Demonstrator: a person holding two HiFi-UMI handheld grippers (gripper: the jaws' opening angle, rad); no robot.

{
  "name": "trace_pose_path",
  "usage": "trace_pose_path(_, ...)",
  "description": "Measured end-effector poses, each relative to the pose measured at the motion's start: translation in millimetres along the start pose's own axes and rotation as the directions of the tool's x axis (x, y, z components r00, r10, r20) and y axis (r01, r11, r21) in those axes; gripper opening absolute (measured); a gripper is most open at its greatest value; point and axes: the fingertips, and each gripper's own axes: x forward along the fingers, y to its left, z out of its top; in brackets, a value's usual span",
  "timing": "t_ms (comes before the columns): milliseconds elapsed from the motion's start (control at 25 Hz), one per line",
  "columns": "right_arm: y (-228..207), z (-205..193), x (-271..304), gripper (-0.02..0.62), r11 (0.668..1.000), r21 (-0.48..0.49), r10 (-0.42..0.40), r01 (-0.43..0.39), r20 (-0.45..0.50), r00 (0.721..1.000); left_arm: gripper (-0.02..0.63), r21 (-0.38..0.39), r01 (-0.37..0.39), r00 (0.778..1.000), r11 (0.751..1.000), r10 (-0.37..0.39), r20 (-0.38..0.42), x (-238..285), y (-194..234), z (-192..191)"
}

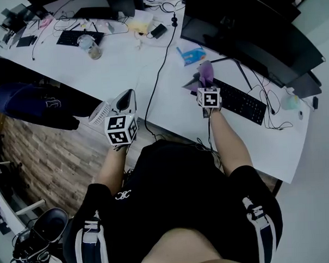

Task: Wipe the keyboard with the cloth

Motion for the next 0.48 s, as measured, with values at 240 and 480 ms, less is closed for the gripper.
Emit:
trace_pose_path(240, 24, -4, -1, 0.097, 0.996, -0.059, 0.062, -0.062, -0.010, 0.998, 0.014, -0.009, 0.014, 1.000, 1.000, -0.014, -0.005, 8, 1, -3)
trace_pose_path(480, 33, -24, -22, 0.097, 0.982, -0.125, 0.137, -0.141, -0.036, 0.990, 0.014, -0.008, 0.086, 0.996, 0.996, -0.087, -0.010, 28, -29, -2)
